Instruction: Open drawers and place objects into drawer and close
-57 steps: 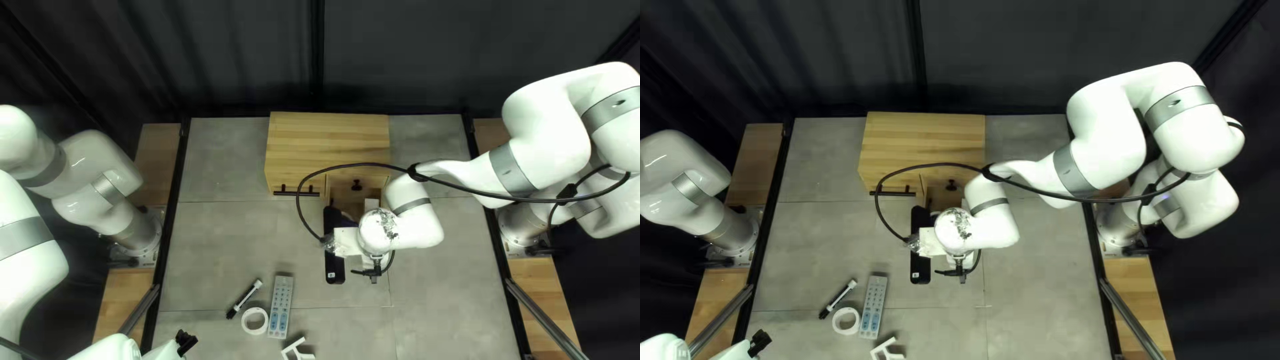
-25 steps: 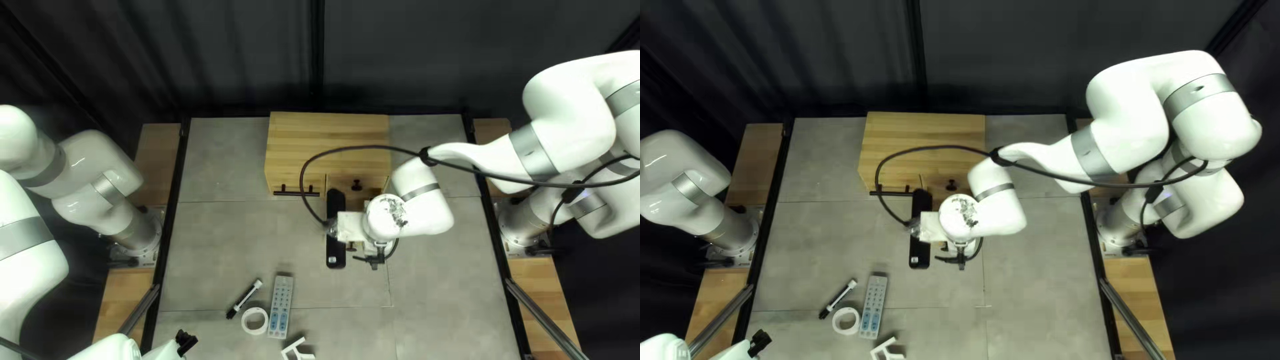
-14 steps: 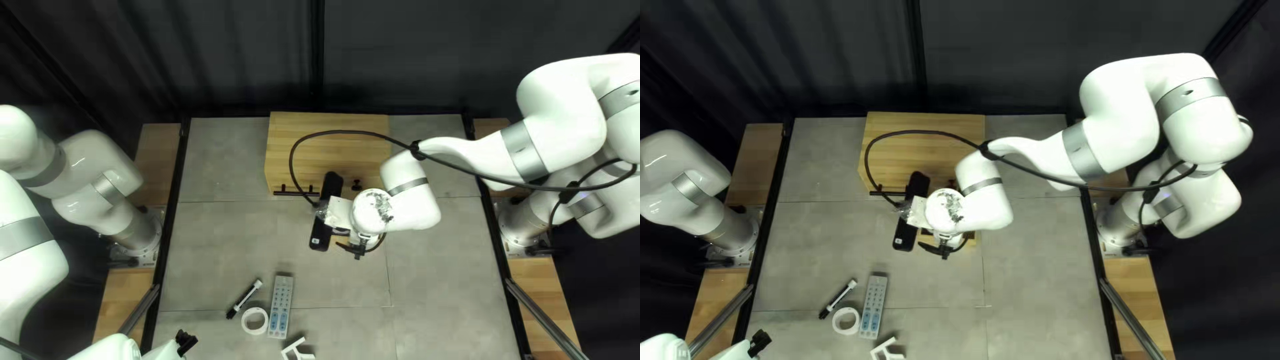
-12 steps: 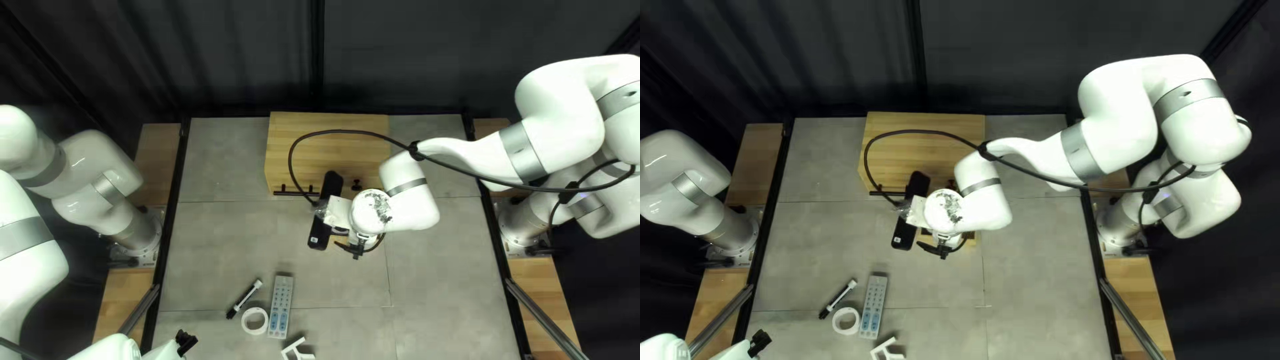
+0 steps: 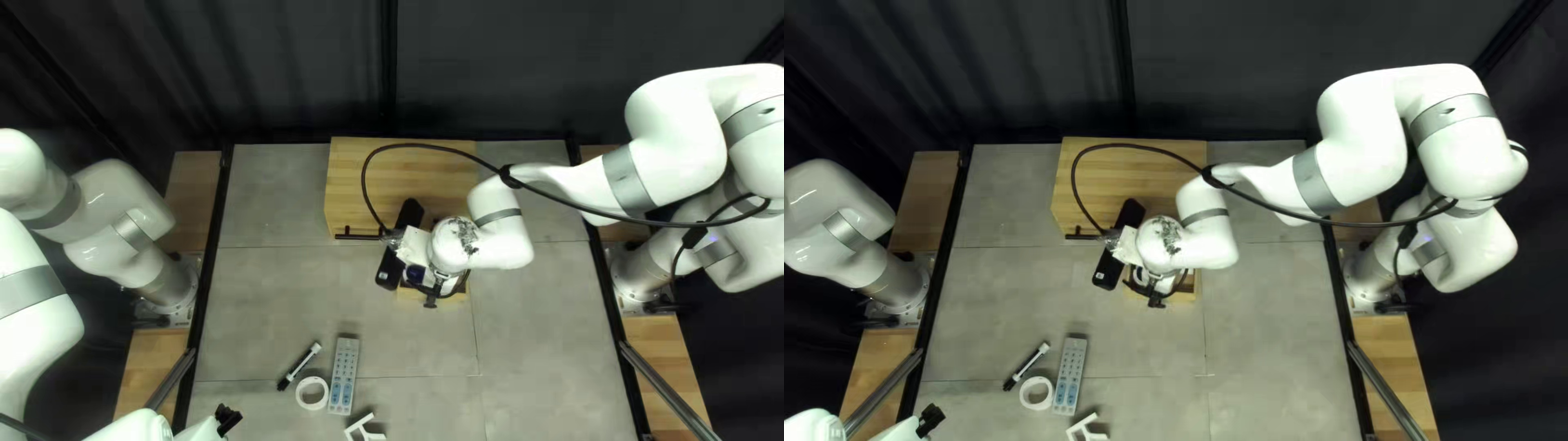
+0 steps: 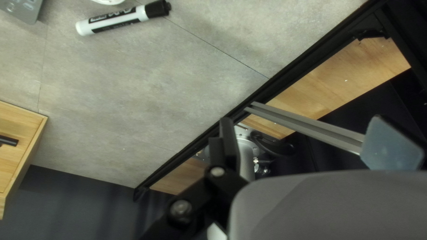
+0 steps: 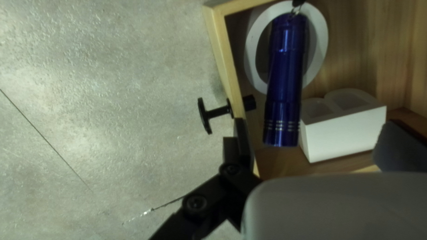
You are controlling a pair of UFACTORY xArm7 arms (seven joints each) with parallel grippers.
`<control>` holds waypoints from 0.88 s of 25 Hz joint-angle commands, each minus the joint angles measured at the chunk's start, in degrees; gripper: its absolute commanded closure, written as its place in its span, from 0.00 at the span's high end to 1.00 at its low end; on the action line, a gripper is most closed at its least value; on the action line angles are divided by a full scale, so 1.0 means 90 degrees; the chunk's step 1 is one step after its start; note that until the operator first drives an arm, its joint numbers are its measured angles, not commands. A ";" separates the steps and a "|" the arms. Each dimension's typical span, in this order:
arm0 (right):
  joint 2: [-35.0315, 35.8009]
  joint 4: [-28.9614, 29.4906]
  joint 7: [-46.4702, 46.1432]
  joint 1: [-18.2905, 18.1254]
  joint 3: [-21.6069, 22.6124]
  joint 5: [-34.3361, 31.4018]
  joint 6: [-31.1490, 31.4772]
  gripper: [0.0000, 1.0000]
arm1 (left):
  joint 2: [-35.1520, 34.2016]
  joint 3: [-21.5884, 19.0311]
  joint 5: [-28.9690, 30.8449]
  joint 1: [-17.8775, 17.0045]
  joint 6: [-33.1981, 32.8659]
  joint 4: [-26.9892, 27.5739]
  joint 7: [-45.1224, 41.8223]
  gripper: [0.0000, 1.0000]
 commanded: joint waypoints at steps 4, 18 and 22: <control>-0.0029 -0.0043 -0.0101 -0.0037 0.0014 0.0090 -0.0079 0.54 | 0.0000 0.0000 0.0000 0.0000 0.0000 0.0000 0.0000 1.00; -0.0007 -0.0081 -0.0250 -0.0071 0.0050 0.0202 -0.0190 0.72 | 0.0000 0.0000 0.0000 0.0000 0.0000 0.0000 0.0000 1.00; -0.0007 -0.0078 -0.0249 -0.0068 0.0053 0.0204 -0.0192 0.19 | 0.0000 0.0000 0.0000 0.0000 0.0000 0.0000 0.0000 1.00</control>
